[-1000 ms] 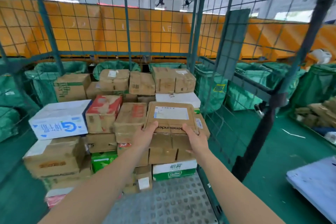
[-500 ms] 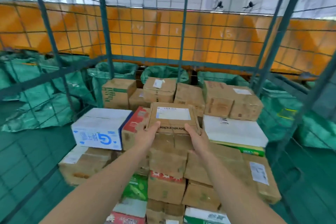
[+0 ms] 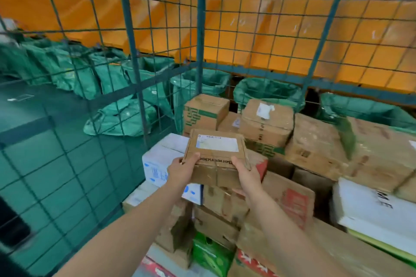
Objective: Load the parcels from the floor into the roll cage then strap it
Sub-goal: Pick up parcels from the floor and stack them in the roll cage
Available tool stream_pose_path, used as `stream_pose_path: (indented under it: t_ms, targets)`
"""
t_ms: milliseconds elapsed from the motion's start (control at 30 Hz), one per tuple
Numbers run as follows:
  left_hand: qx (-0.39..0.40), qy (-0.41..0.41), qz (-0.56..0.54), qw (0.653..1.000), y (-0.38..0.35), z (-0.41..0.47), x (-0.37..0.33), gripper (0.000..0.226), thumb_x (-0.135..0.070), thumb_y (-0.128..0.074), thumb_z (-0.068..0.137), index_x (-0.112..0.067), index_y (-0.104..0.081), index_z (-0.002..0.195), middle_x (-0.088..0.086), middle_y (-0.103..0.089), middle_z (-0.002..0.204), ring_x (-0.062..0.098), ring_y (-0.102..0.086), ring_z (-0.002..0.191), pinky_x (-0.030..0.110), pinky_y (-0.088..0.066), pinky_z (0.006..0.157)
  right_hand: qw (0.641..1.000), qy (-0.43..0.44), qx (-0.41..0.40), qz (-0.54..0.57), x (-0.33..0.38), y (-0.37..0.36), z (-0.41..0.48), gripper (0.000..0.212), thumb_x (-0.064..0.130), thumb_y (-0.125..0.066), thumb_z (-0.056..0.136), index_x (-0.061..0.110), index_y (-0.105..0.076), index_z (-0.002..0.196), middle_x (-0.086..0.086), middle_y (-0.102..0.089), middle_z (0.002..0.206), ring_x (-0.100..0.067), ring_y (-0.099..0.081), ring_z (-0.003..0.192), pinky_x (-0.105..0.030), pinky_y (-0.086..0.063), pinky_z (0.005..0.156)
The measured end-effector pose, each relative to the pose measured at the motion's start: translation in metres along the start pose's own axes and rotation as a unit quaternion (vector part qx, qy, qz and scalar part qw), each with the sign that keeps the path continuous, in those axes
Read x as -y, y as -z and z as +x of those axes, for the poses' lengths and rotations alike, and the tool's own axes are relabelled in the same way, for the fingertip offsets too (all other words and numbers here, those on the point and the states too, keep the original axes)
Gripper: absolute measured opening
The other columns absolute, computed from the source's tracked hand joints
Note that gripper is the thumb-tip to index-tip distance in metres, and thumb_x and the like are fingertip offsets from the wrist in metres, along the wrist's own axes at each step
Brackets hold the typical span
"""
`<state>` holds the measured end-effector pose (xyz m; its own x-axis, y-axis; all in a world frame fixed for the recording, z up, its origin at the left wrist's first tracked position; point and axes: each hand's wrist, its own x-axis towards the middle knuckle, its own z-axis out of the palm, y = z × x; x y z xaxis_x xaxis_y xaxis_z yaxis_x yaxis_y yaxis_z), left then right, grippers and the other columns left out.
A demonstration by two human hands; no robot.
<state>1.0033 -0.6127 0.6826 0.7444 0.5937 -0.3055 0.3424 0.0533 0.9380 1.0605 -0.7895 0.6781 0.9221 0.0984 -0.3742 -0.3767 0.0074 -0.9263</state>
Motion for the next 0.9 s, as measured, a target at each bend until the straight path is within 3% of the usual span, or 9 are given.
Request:
stream_pose_path:
  t_ms: [67, 200, 267, 333, 433, 633, 700, 767, 900]
  targets:
    - [0.003, 0.010, 0.007, 1.000, 0.011, 0.033, -0.002, 0.066, -0.060, -0.067, 0.080, -0.011, -0.056, 0.124, 0.012, -0.057, 0.125, 0.029, -0.060, 0.105, 0.042, -0.051, 0.092, 1.000, -0.015, -0.009, 0.003, -0.009, -0.025, 0.028, 0.087, 0.068, -0.076, 0.063, 0.036, -0.049, 0.140, -0.002, -0.055, 0.138, -0.026, -0.059, 0.117, -0.047, -0.056, 0.088]
    - [0.019, 0.019, 0.004, 1.000, 0.028, 0.096, -0.009, 0.067, -0.061, -0.071, 0.075, -0.011, -0.058, 0.118, 0.011, -0.062, 0.118, 0.027, -0.062, 0.102, 0.044, -0.053, 0.094, 0.999, -0.020, -0.030, -0.016, -0.002, -0.071, 0.058, 0.089, 0.072, -0.075, 0.061, 0.039, -0.049, 0.139, 0.001, -0.051, 0.142, -0.028, -0.056, 0.121, -0.052, -0.053, 0.095]
    - [0.030, 0.023, 0.001, 0.999, 0.032, 0.123, -0.016, 0.079, -0.069, -0.071, 0.066, -0.011, -0.057, 0.118, 0.010, -0.062, 0.116, 0.027, -0.063, 0.100, 0.046, -0.054, 0.092, 0.999, -0.022, -0.034, -0.008, 0.007, -0.088, 0.072, 0.058, 0.054, -0.071, 0.084, 0.030, -0.053, 0.133, 0.001, -0.058, 0.123, -0.025, -0.059, 0.112, -0.050, -0.052, 0.098]
    - [0.042, 0.016, 0.008, 0.999, 0.034, 0.149, -0.023, 0.080, -0.071, -0.070, 0.062, -0.012, -0.058, 0.113, 0.010, -0.063, 0.114, 0.027, -0.063, 0.099, 0.046, -0.054, 0.091, 0.999, -0.028, -0.031, 0.012, 0.016, -0.099, 0.084, 0.037, 0.041, -0.065, 0.094, 0.026, -0.056, 0.127, 0.005, -0.061, 0.104, -0.018, -0.062, 0.098, -0.038, -0.056, 0.082]
    - [0.053, 0.007, 0.004, 0.999, 0.034, 0.177, -0.035, 0.061, -0.062, -0.070, 0.073, -0.014, -0.054, 0.108, 0.009, -0.061, 0.114, 0.026, -0.062, 0.100, 0.045, -0.053, 0.093, 0.999, -0.024, -0.026, -0.001, 0.027, -0.119, 0.103, 0.046, 0.045, -0.064, 0.093, 0.024, -0.054, 0.133, 0.001, -0.065, 0.119, -0.018, -0.064, 0.104, -0.029, -0.052, 0.068]
    - [0.068, -0.018, 0.005, 0.998, 0.034, 0.229, -0.057, 0.042, -0.056, -0.056, 0.091, -0.018, -0.057, 0.109, 0.005, -0.060, 0.109, 0.021, -0.059, 0.094, 0.044, -0.051, 0.091, 0.999, -0.015, -0.036, 0.001, 0.047, -0.152, 0.145, 0.043, 0.051, -0.058, 0.093, 0.030, -0.056, 0.130, 0.003, -0.058, 0.127, -0.019, -0.057, 0.112, -0.038, -0.055, 0.082]
    - [0.074, -0.046, 0.019, 0.996, 0.032, 0.245, -0.063, 0.036, -0.053, -0.053, 0.094, -0.021, -0.059, 0.108, 0.001, -0.059, 0.108, 0.018, -0.057, 0.092, 0.047, -0.050, 0.095, 0.999, -0.012, -0.045, -0.006, 0.048, -0.160, 0.163, 0.048, 0.047, -0.058, 0.094, 0.027, -0.051, 0.137, 0.001, -0.057, 0.130, -0.022, -0.057, 0.113, -0.034, -0.055, 0.074]
    - [0.083, -0.064, 0.047, 0.993, 0.030, 0.261, -0.068, 0.040, -0.044, -0.053, 0.097, -0.017, -0.056, 0.126, 0.001, -0.058, 0.119, 0.020, -0.056, 0.103, 0.048, -0.047, 0.100, 0.998, -0.017, -0.053, -0.017, 0.047, -0.166, 0.182, 0.055, 0.039, -0.060, 0.095, 0.022, -0.044, 0.145, -0.003, -0.054, 0.135, -0.025, -0.057, 0.115, -0.031, -0.055, 0.073]
    - [0.087, -0.058, 0.077, 0.992, 0.025, 0.293, -0.069, 0.040, -0.026, -0.050, 0.099, -0.014, -0.050, 0.137, 0.005, -0.058, 0.129, 0.023, -0.056, 0.112, 0.045, -0.047, 0.101, 0.998, -0.033, -0.053, -0.018, 0.040, -0.177, 0.214, 0.051, 0.020, -0.056, 0.098, 0.017, -0.041, 0.147, -0.006, -0.053, 0.137, -0.024, -0.054, 0.119, -0.037, -0.056, 0.090]
